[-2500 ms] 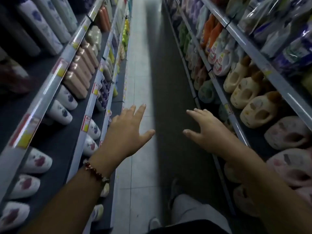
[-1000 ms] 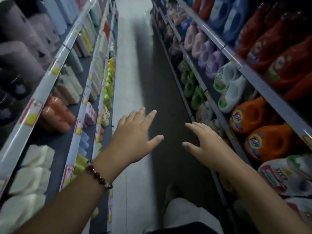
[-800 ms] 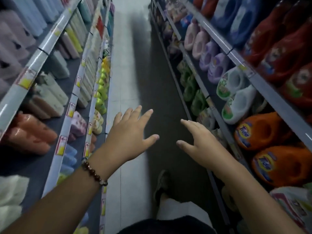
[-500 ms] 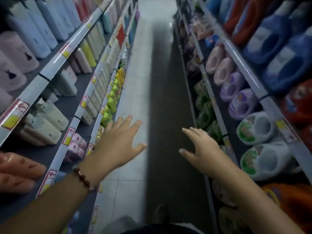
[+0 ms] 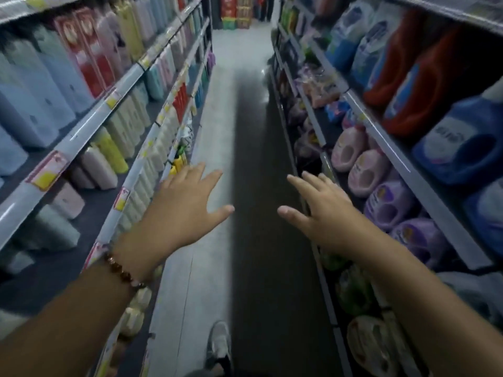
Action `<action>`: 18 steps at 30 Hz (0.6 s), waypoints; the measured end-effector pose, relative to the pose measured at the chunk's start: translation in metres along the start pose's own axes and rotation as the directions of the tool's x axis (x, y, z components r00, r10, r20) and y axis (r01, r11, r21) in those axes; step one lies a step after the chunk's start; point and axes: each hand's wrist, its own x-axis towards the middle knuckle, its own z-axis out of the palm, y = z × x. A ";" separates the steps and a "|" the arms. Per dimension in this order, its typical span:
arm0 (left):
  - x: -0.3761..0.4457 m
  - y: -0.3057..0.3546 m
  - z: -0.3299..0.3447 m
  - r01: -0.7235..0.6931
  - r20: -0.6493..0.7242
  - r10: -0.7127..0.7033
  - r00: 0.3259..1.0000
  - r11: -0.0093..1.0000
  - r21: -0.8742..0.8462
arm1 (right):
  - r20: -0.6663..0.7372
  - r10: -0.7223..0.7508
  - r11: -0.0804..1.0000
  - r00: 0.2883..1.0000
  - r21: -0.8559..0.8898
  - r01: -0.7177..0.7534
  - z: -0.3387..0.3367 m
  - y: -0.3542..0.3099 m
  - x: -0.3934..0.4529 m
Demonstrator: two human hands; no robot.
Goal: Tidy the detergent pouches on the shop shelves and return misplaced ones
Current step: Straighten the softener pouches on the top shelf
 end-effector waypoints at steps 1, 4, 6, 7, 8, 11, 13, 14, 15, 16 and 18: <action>0.035 0.002 -0.011 -0.058 -0.005 0.058 0.998 0.998 0.028 | -0.017 0.040 0.999 0.999 -0.004 -0.040 -0.014 0.004 0.022; 0.134 0.021 -0.042 -0.220 -0.001 0.221 0.975 0.974 0.047 | -0.114 0.145 0.989 0.983 0.001 -0.146 -0.057 0.020 0.075; 0.197 0.044 -0.065 -0.348 -0.014 0.349 0.937 0.936 0.055 | -0.185 0.201 0.979 0.962 0.003 -0.204 -0.088 0.034 0.103; 0.227 0.059 -0.079 -0.410 -0.026 0.411 0.911 0.911 0.049 | -0.214 0.226 0.973 0.950 -0.005 -0.232 -0.106 0.041 0.114; 0.256 0.077 -0.095 -0.465 -0.029 0.466 0.884 0.885 0.031 | -0.237 0.253 0.964 0.938 -0.016 -0.264 -0.126 0.049 0.123; 0.333 0.132 -0.145 -0.605 -0.020 0.605 0.796 0.796 0.012 | -0.313 0.322 0.930 0.893 -0.073 -0.361 -0.191 0.076 0.144; 0.379 0.165 -0.174 -0.660 -0.022 0.660 0.751 0.751 0.011 | -0.384 0.357 0.902 0.852 -0.095 -0.421 -0.236 0.094 0.155; 0.396 0.178 -0.185 -0.677 -0.018 0.677 0.736 0.736 0.002 | -0.409 0.370 0.891 0.834 -0.098 -0.443 -0.254 0.101 0.159; 0.415 0.191 -0.195 -0.694 -0.023 0.694 0.720 0.719 -0.011 | -0.443 0.380 0.880 0.812 -0.097 -0.465 -0.272 0.109 0.166; 0.434 0.204 -0.205 -0.713 -0.040 0.712 0.701 0.701 -0.020 | -0.479 0.389 0.868 0.787 -0.096 -0.487 -0.289 0.119 0.174; 0.465 0.229 -0.218 -0.741 -0.085 0.736 0.671 0.671 -0.038 | -0.522 0.398 0.848 0.755 -0.105 -0.520 -0.316 0.137 0.190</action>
